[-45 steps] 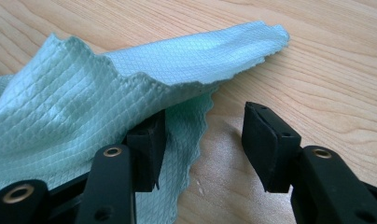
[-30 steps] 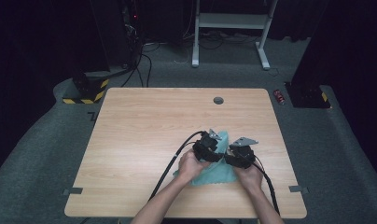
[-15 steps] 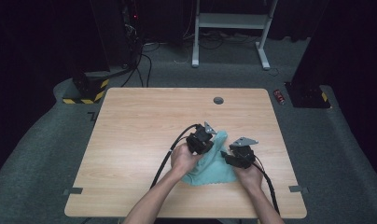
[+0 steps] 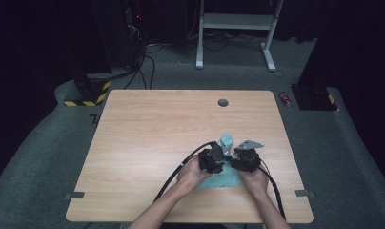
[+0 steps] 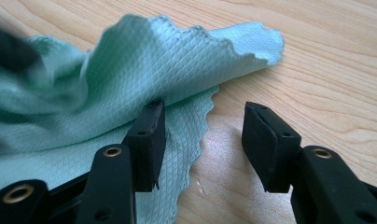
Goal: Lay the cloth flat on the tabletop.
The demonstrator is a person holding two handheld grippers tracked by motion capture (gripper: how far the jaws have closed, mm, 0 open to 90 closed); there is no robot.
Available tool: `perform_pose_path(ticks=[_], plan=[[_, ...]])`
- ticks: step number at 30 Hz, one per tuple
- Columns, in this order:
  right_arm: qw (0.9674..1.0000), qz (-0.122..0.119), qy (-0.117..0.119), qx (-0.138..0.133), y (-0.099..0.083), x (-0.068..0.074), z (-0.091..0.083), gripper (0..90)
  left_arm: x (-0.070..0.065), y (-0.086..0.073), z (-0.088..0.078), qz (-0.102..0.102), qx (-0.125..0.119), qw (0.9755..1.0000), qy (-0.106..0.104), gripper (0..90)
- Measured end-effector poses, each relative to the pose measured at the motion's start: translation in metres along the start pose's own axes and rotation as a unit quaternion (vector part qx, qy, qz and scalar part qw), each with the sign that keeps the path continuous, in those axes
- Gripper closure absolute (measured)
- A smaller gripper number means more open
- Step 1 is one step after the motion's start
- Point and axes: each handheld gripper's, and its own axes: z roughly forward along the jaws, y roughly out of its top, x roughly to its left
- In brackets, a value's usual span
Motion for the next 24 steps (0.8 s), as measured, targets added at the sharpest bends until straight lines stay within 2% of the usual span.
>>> perform_pose_path(ticks=[1,3,6,11,15,19,22,24], plan=[[1.0,0.0,0.0,0.0,0.0,0.0,0.0,49.7,0.009,-0.002,-0.006,-0.024,-0.006,0.9996,0.011,60.5],[1.0,0.0,0.0,0.0,0.0,0.0,0.0,49.7,0.021,-0.006,-0.009,-0.052,0.0,0.9985,0.017,58.8],[1.0,0.0,0.0,0.0,0.0,0.0,0.0,49.7,0.033,-0.015,-0.003,-0.09,0.027,0.9956,0.002,56.4],[1.0,0.0,0.0,0.0,0.0,0.0,0.0,49.7,0.036,-0.025,0.018,-0.131,0.052,0.9896,-0.032,56.0],[1.0,0.0,0.0,0.0,0.0,0.0,0.0,49.7,0.035,-0.028,0.026,-0.129,0.063,0.9893,-0.028,58.4],[1.0,0.0,0.0,0.0,0.0,0.0,0.0,49.6,0.036,-0.032,0.025,-0.129,0.062,0.9893,-0.029,64.2],[1.0,0.0,0.0,0.0,0.0,0.0,0.0,49.7,0.037,-0.034,0.019,-0.129,0.048,0.9899,-0.03,63.8],[1.0,0.0,0.0,-0.001,0.0,0.0,0.0,49.7,0.04,-0.036,0.013,-0.139,0.037,0.9892,-0.027,62.9]])
